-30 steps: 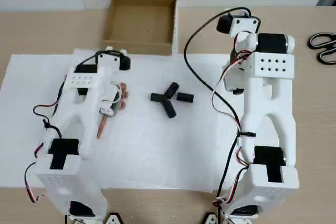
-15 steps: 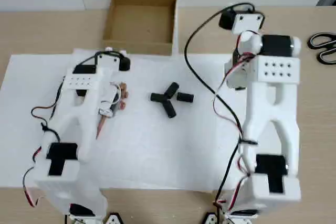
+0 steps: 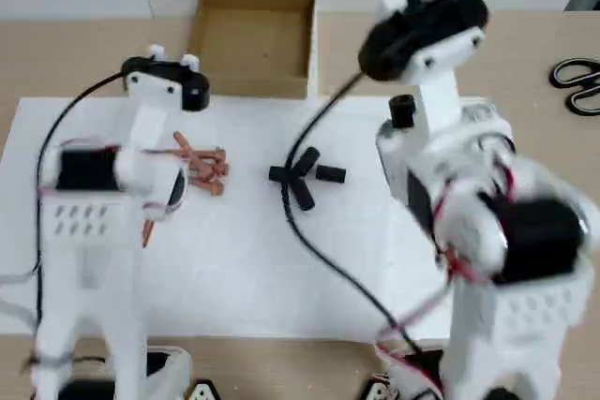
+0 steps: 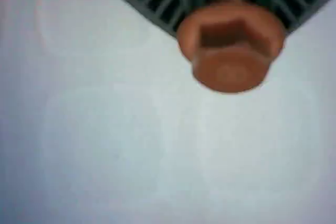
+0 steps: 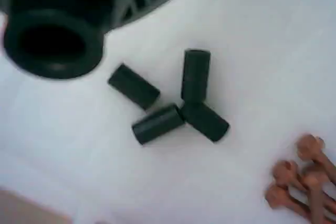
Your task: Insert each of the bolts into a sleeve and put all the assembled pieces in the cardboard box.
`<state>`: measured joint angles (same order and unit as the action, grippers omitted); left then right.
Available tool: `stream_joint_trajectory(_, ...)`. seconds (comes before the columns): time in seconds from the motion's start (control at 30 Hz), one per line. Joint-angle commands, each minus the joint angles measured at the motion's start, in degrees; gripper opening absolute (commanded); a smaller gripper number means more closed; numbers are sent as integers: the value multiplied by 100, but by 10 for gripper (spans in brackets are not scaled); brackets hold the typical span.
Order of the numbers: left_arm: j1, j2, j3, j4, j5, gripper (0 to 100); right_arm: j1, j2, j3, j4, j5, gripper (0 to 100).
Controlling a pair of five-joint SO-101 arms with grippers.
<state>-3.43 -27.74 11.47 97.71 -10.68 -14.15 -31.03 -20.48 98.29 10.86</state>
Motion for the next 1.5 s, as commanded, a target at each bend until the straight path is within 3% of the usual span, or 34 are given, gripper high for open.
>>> stream_joint_trajectory(0.0, -35, -1530, -119, -62, 396, 6, -119, -620, 158, 57, 18, 6)
stream_joint_trajectory(0.23, 18, -3666, 1349, -2286, 2110, 6, -136, -1622, 2110, -321, -97, 7)
stream_joint_trajectory(0.47, 18, -4774, 2853, -3666, 3358, 6, -207, -3160, 4343, -2123, -1424, 7)
stream_joint_trajectory(0.6, 53, -4677, 2870, -3727, 3710, 6, -708, -4084, 5899, -2914, -1547, 7)
stream_joint_trajectory(0.73, 545, -4290, 2633, -3543, 3710, 6, -1068, -4980, 7490, -4119, -1512, 7)
stream_joint_trajectory(0.9, 1002, -3569, 2062, -3473, 3710, 6, -1279, -5956, 9055, -5174, -932, 6)
stream_joint_trajectory(1.1, 1187, -2980, 1543, -3508, 4273, 6, -1982, -6879, 10242, -5270, -923, 4)
stream_joint_trajectory(1.27, 1846, -2831, 1657, -3560, 4273, 6, -2176, -7275, 10585, -5262, -1284, 4)
stream_joint_trajectory(1.47, 2321, -2848, 2607, -4387, 3868, 6, -2185, -7292, 10585, -5226, -1327, 4)
